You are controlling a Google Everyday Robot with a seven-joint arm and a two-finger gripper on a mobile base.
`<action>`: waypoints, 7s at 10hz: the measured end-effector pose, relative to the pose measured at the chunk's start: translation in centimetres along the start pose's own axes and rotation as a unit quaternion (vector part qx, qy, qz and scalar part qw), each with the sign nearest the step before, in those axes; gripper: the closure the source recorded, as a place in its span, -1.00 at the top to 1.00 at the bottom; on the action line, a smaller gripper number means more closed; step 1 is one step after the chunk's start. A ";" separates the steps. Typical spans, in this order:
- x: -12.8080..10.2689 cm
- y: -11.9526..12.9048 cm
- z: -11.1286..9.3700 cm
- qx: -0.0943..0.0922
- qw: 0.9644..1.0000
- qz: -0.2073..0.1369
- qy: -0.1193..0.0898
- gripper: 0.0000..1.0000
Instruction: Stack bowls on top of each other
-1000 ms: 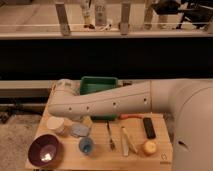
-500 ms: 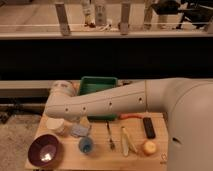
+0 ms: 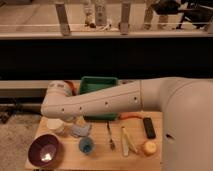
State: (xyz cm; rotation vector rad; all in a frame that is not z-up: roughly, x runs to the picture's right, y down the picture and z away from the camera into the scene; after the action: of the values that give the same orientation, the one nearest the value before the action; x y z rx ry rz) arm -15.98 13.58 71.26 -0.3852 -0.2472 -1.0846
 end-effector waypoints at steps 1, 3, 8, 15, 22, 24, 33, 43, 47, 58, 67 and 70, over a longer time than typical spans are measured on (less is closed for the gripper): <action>-0.3 -0.4 0.1 0.003 1.000 -0.006 -0.002 0.60; -1.0 -1.4 0.3 0.009 1.000 -0.021 -0.005 0.60; -1.9 -2.3 0.7 0.016 0.999 -0.050 -0.015 0.60; -4.1 -3.3 1.8 0.030 0.994 -0.095 -0.034 0.60; -6.4 -3.3 3.8 0.046 0.990 -0.125 -0.055 0.60; -6.7 -3.2 4.2 0.050 0.989 -0.128 -0.058 0.60; -9.4 -2.8 6.2 0.073 0.985 -0.139 -0.074 0.60; -11.4 -2.8 7.0 0.104 0.981 -0.141 -0.089 0.60; -11.8 -2.9 7.1 0.115 0.979 -0.142 -0.095 0.60; -12.7 -2.6 7.5 0.140 0.974 -0.139 -0.113 0.60; -14.0 -2.3 7.9 0.154 0.970 -0.141 -0.127 0.60; -14.3 -2.2 8.0 0.159 0.969 -0.138 -0.132 0.60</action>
State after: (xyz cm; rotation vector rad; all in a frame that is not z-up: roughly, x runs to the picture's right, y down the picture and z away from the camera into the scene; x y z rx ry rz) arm -24.40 27.63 73.50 -0.2082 -0.7195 -1.2423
